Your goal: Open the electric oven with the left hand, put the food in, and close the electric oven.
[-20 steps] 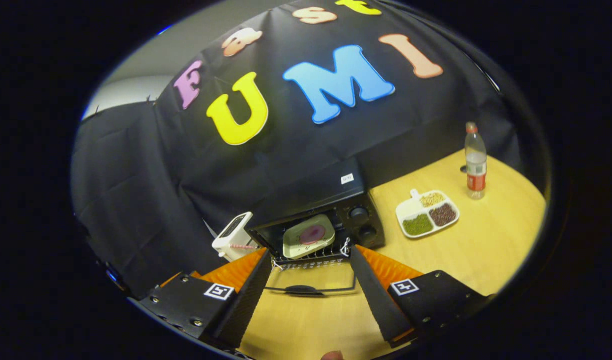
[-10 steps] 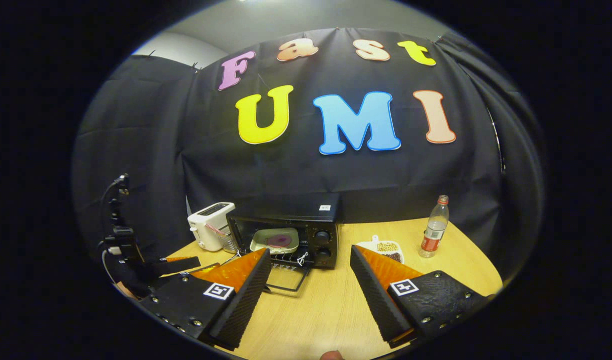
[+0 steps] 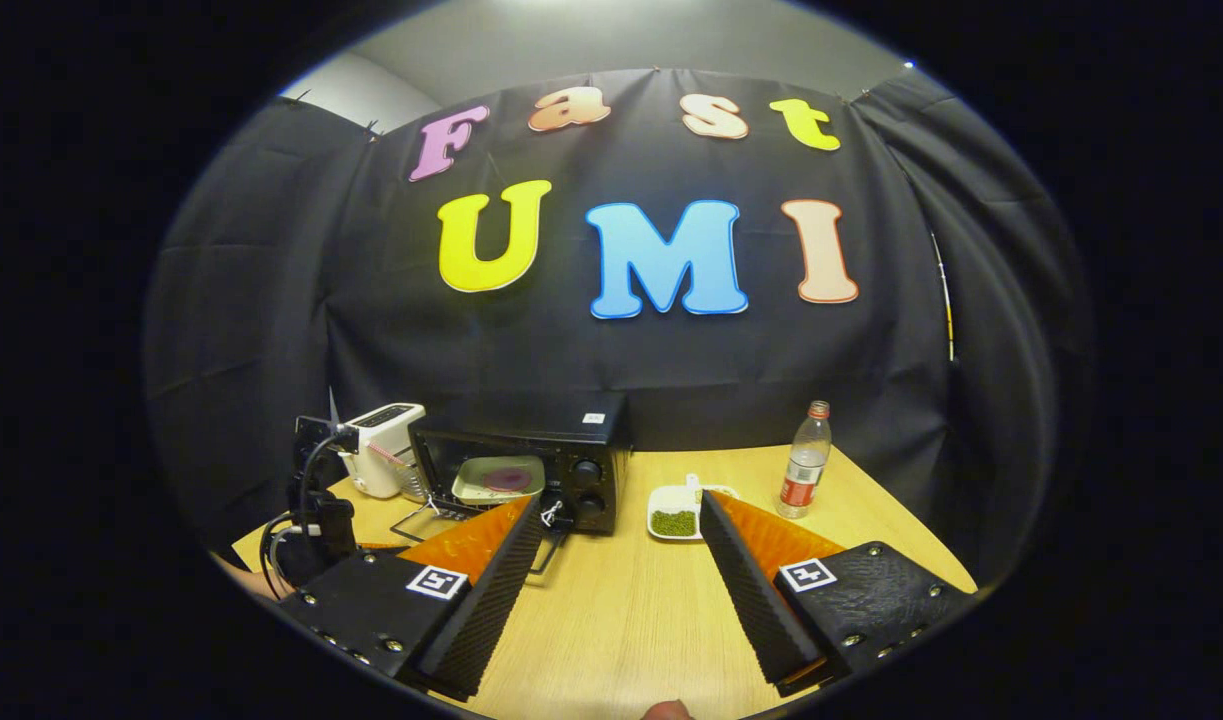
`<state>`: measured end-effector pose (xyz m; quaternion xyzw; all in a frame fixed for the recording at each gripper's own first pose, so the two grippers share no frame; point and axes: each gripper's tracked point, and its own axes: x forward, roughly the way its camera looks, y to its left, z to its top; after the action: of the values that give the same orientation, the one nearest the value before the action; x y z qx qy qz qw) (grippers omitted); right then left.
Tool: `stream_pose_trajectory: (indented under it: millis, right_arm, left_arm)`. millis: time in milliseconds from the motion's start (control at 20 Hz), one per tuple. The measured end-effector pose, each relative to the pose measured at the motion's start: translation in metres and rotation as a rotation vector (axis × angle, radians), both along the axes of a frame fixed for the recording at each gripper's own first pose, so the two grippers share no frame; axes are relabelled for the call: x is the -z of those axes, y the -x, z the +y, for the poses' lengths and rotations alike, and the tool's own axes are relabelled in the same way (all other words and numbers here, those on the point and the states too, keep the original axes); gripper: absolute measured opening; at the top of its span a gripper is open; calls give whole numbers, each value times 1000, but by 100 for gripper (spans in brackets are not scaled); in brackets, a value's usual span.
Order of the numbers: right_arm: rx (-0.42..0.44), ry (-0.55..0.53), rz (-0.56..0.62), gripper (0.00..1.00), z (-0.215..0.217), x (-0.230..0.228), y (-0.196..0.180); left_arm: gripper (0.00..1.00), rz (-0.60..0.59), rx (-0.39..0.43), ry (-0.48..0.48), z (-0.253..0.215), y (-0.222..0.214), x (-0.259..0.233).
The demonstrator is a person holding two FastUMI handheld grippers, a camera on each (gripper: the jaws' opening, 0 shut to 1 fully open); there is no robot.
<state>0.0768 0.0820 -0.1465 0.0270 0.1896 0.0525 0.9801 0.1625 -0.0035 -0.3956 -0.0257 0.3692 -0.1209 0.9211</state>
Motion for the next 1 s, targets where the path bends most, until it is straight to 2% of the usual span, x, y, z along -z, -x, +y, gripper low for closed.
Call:
stream_pose_trajectory:
  millis: [50,200,300,400,450,750,850,1000]
  right_arm:
    - [18,6,6,98,-4,3,0]
    - [62,22,14,98,-15,4,0]
    - [79,31,22,98,-19,6,-1]
    - [88,39,21,98,-20,3,-1]
    - [92,42,22,98,-20,5,-1]
    - [87,40,32,98,-12,6,0]
    - [78,40,30,98,-10,6,-2]
    - [67,35,15,98,-7,2,-6]
  left_arm:
    - [100,22,0,-1,-2,-1,8]
    - [96,62,13,-27,-4,-6,25]
    - [100,82,23,-40,-5,-7,33]
    - [92,97,31,-47,-7,-12,41]
    - [94,111,31,-56,-7,-11,45]
    - [96,81,34,-95,-7,-20,47]
    - [92,72,27,-94,-7,-20,44]
    - [100,14,31,-98,-5,-20,25]
